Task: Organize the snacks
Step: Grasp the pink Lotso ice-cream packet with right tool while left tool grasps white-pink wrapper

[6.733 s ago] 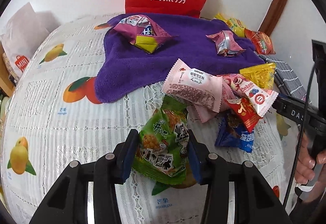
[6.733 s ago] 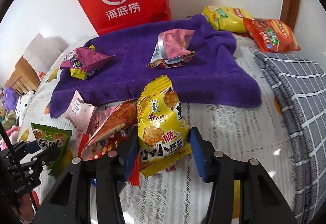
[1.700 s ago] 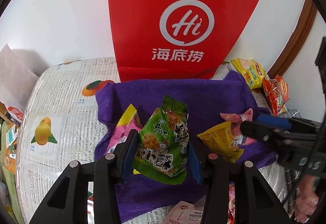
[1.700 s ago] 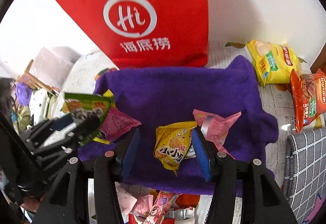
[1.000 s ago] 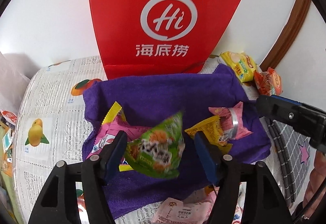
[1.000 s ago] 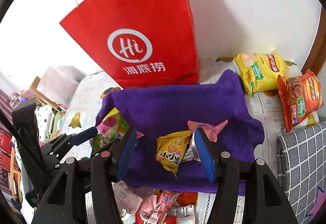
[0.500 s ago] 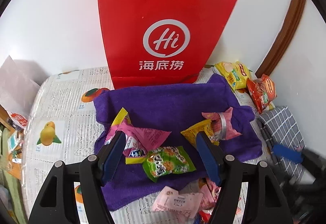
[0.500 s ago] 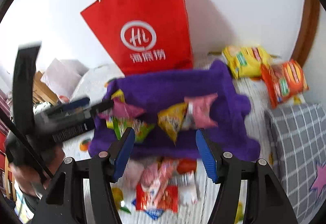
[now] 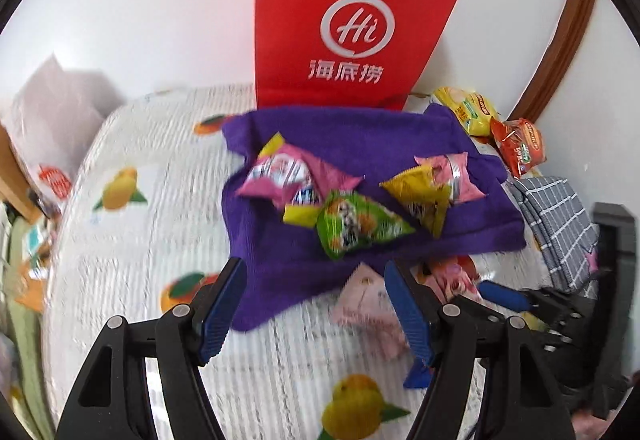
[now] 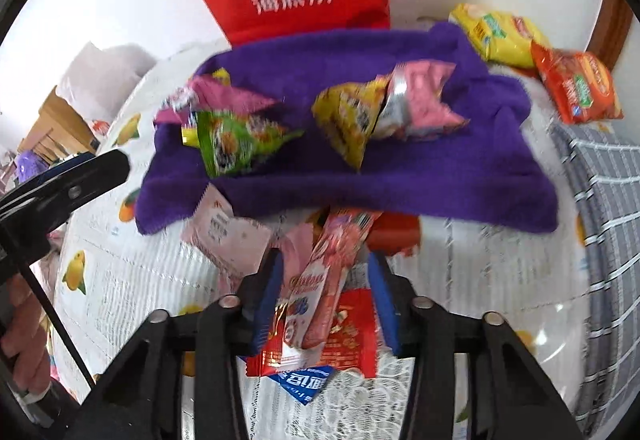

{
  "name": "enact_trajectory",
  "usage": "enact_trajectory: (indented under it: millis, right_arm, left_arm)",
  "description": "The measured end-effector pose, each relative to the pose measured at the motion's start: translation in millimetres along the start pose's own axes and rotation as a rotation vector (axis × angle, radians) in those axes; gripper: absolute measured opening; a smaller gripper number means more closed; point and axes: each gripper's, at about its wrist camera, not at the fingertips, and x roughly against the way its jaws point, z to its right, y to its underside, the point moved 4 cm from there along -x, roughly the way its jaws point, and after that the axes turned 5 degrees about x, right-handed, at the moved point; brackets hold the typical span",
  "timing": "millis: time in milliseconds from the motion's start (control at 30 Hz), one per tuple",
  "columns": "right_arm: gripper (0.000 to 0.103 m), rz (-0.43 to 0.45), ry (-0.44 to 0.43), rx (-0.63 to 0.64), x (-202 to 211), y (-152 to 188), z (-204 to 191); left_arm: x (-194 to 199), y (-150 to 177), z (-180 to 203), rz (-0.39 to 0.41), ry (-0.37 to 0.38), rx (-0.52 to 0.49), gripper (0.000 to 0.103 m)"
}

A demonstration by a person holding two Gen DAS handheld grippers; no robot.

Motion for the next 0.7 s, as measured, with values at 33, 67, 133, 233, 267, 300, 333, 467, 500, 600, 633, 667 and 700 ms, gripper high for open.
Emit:
enact_trajectory:
  millis: [33,67,133,233,267,300,333,467,500,600,633,667,700]
  right_arm:
    - [0.033,-0.003,0.005,0.002,-3.5,2.0,0.2]
    - [0.031,-0.005,0.011,0.003,-5.9,3.0,0.2]
    - [0.026,0.013,0.020,-0.012,-7.0,5.1,4.4]
    - [0.023,0.057,-0.002,-0.023,2.7,10.1,10.9]
    - [0.022,0.073,-0.011,-0.033,8.2,12.0,13.8]
    - [0.022,0.090,-0.014,-0.043,13.9,14.9,17.7]
    - [0.022,0.104,-0.014,-0.047,20.0,18.6,22.0]
    - [0.022,0.137,0.005,-0.051,36.5,30.5,38.3]
    - [0.022,0.138,0.012,-0.049,39.4,35.5,43.7]
    - [0.022,0.137,0.025,-0.052,41.4,45.0,54.9]
    - [0.022,0.134,0.028,-0.051,40.2,47.3,56.7]
    - [0.022,0.132,0.030,-0.046,38.1,48.5,57.0]
    - [0.022,0.132,0.031,-0.034,35.8,50.2,56.7]
  left_arm:
    - [0.8,3.2,-0.4,0.005,-0.001,0.002,0.070]
    - [0.6,6.1,1.4,0.007,0.002,-0.002,0.070]
    - [-0.1,12.9,8.8,0.004,0.030,-0.020,0.070]
    - [-4.7,25.0,23.7,-0.001,0.070,-0.053,0.070]
    - [-9.5,32.0,29.5,-0.011,0.079,-0.069,0.070]
    - [-12.6,34.9,32.1,-0.016,0.079,-0.076,0.070]
    - [-16.9,38.5,35.1,-0.023,0.077,-0.088,0.070]
    - [-30.4,46.3,44.7,-0.033,0.075,-0.116,0.070]
    - [-33.5,46.8,46.0,-0.038,0.074,-0.120,0.070]
    - [-43.8,46.8,47.9,-0.051,0.073,-0.114,0.070]
    - [-46.1,47.0,48.3,-0.051,0.075,-0.112,0.070]
    - [-48.5,47.3,49.0,-0.048,0.079,-0.109,0.070]
    - [-50.8,48.6,50.3,-0.047,0.088,-0.114,0.070]
